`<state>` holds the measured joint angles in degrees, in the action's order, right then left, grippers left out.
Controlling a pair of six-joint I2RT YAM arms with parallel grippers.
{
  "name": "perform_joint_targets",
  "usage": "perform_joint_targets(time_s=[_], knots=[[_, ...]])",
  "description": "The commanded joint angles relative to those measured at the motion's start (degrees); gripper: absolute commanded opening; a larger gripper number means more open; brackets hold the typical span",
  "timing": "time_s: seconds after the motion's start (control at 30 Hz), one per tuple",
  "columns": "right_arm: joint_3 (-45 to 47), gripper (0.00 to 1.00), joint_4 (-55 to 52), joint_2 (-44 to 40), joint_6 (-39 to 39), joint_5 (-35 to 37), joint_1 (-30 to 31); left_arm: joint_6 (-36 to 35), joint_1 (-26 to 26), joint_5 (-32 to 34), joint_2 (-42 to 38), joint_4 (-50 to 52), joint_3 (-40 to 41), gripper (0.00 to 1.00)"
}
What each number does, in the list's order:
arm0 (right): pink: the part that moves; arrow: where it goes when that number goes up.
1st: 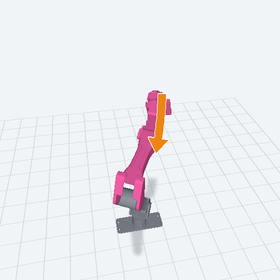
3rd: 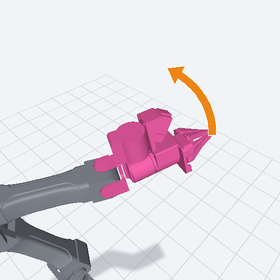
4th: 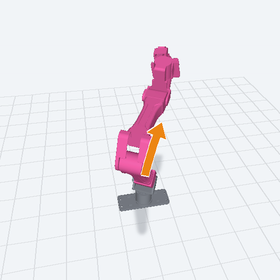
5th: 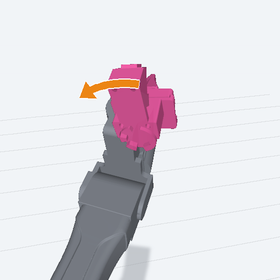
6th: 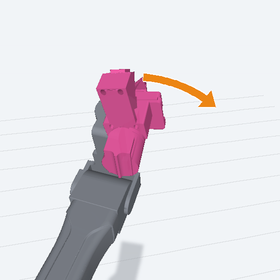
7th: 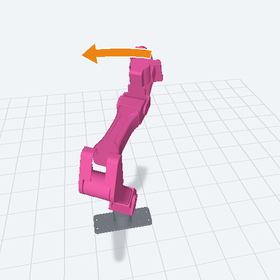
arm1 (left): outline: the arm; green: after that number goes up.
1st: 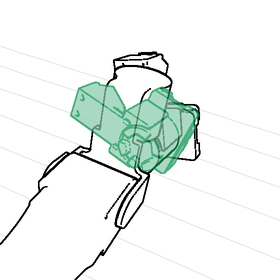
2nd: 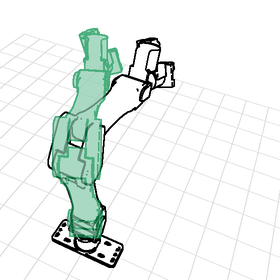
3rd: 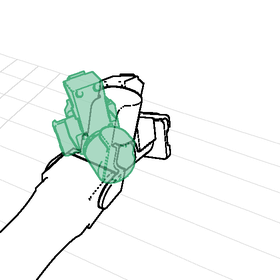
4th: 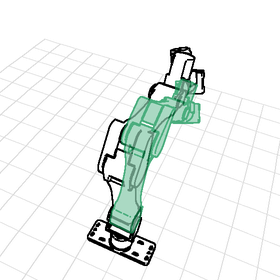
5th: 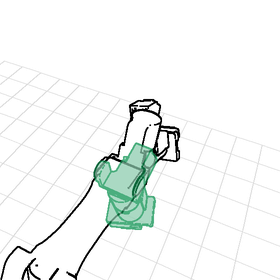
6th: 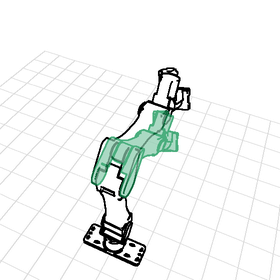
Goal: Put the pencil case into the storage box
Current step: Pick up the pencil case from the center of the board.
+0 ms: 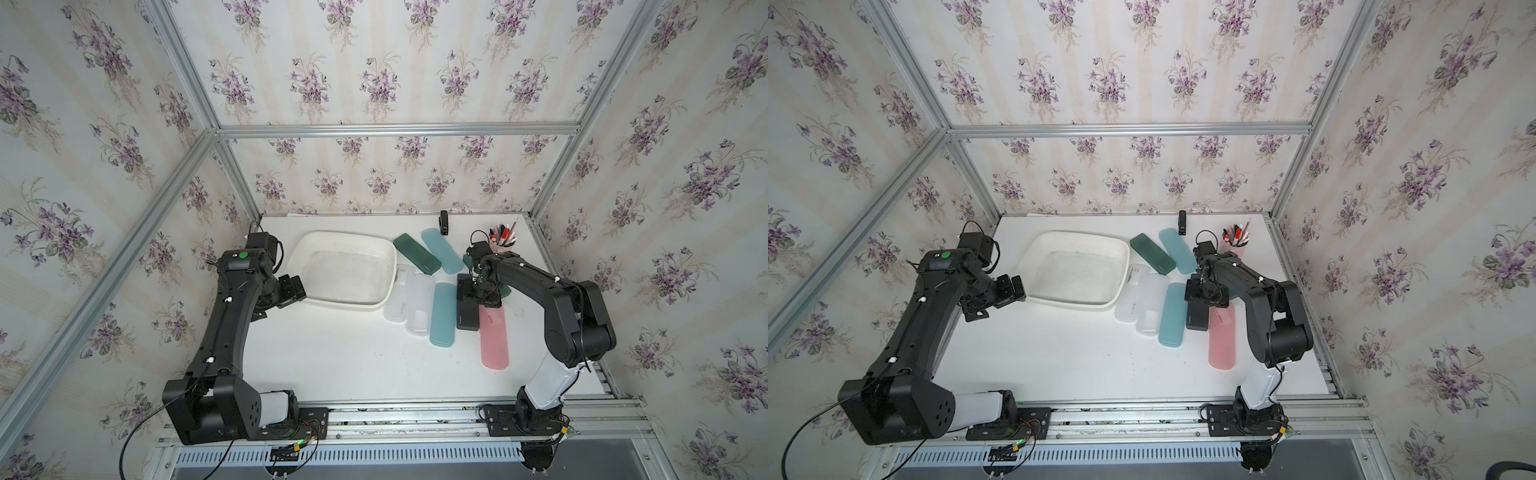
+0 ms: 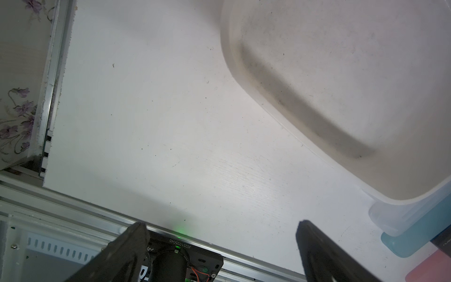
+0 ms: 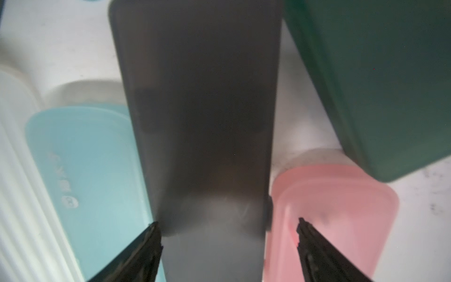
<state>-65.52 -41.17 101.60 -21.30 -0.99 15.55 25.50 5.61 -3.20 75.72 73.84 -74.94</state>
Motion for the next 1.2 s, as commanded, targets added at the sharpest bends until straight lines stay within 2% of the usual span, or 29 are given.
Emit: perform_joint_targets(time_s=[0.0, 0.17, 0.5, 0.7, 0.9, 1.17], knots=[[1.8, 0.88, 2.5, 0.3, -1.2, -2.6, 0.1, -0.8, 0.0, 0.8, -0.6, 1.1, 0.8, 1.00], [2.3, 0.88, 2.3, -0.1, -3.2, -1.8, 0.1, -2.8, 0.0, 0.7, -2.5, 1.7, 0.9, 1.00], [-0.4, 0.89, -5.2, -7.8, -4.2, 2.9, 0.0, -2.7, 0.0, -1.4, -3.9, -0.1, 3.8, 1.00], [5.0, 0.95, -5.2, -14.1, -3.4, 6.9, -2.9, -0.8, -0.1, -0.7, -5.2, 0.5, 2.6, 1.00], [12.0, 0.96, -2.3, -15.8, -0.1, 4.9, -6.7, -0.7, -0.1, 2.2, -6.4, 1.7, 2.8, 1.00], [17.1, 0.97, 1.2, -17.4, -0.7, 0.8, -7.0, -2.8, -0.1, 2.2, -11.1, 3.0, 5.6, 1.00]])
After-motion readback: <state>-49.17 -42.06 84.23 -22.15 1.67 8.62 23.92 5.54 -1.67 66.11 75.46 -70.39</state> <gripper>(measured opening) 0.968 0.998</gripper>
